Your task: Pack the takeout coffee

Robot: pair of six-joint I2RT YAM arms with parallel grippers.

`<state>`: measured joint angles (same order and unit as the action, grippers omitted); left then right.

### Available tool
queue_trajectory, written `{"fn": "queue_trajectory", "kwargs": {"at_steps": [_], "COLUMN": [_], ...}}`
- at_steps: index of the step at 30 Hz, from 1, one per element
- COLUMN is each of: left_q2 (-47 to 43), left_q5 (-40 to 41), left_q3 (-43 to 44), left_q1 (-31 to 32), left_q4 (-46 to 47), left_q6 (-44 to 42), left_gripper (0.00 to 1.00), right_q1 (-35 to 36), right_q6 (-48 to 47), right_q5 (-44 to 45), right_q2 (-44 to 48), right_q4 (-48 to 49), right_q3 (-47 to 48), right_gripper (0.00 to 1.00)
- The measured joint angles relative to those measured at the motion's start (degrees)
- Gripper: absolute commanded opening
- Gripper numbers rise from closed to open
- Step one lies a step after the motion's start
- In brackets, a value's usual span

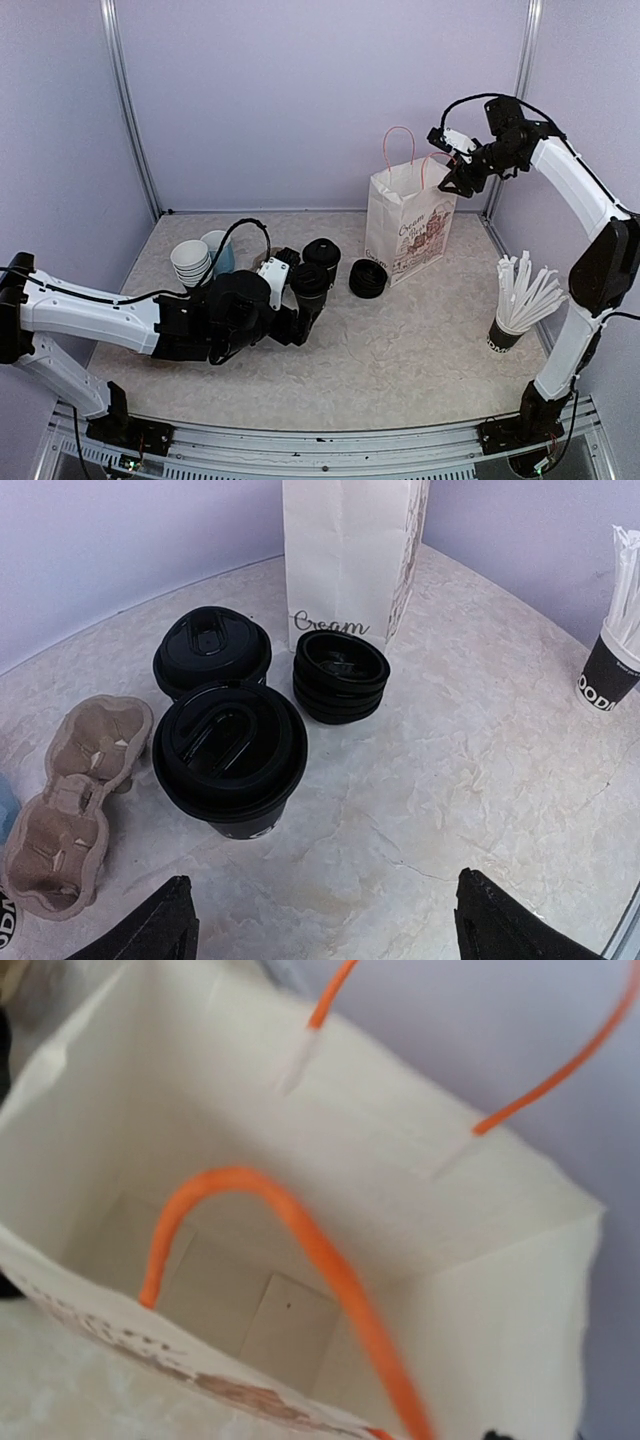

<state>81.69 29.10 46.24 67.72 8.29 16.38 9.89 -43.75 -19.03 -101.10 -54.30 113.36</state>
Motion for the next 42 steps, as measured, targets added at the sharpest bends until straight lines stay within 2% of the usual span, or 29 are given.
{"fn": "queue_trajectory", "kwargs": {"at_steps": [5, 10, 17, 25, 32, 37, 42], "left_q2": [0.48, 2.25, 3.50, 3.50, 3.45, 2.62, -0.09], "left_q5": [0.28, 0.24, 0.11, 0.09, 0.20, 0.48, 1.22], "left_q3": [0.00, 0.00, 0.00, 0.00, 0.00, -0.02, -0.39], "left_q1": [0.04, 0.11, 0.11, 0.11, 0.11, -0.35, -1.92], "left_q4": [-0.02, 0.28, 0.48, 1.36, 1.44, 1.40, 0.81], "left_q6": [0.00, 0.02, 0.00, -0.22, -0.44, -0.37, 0.11], "left_gripper": [0.87, 0.87, 0.87, 0.87, 0.87, 0.87, 0.87], "right_q1": [0.00, 0.00, 0.00, 0.00, 0.02, 1.09, 6.49], "right_q6": [-4.28, -7.89, -10.91, -10.99, -10.67, -10.03, -9.44], "right_q5": [0.00, 0.15, 2.03, 3.74, 3.85, 3.15, 2.93], "right_q2": [-3.91, -6.84, -7.87, -7.61, -4.26, 1.77, 10.23], "right_q4": [-1.86, -3.34, -5.16, -5.62, -5.55, -4.96, -2.78], "right_q3": [1.84, 3.21, 5.25, 5.16, 4.48, 1.57, -3.89], "right_gripper": [0.68, 0.56, 0.10, 0.00, 0.00, 0.00, 0.00]}}
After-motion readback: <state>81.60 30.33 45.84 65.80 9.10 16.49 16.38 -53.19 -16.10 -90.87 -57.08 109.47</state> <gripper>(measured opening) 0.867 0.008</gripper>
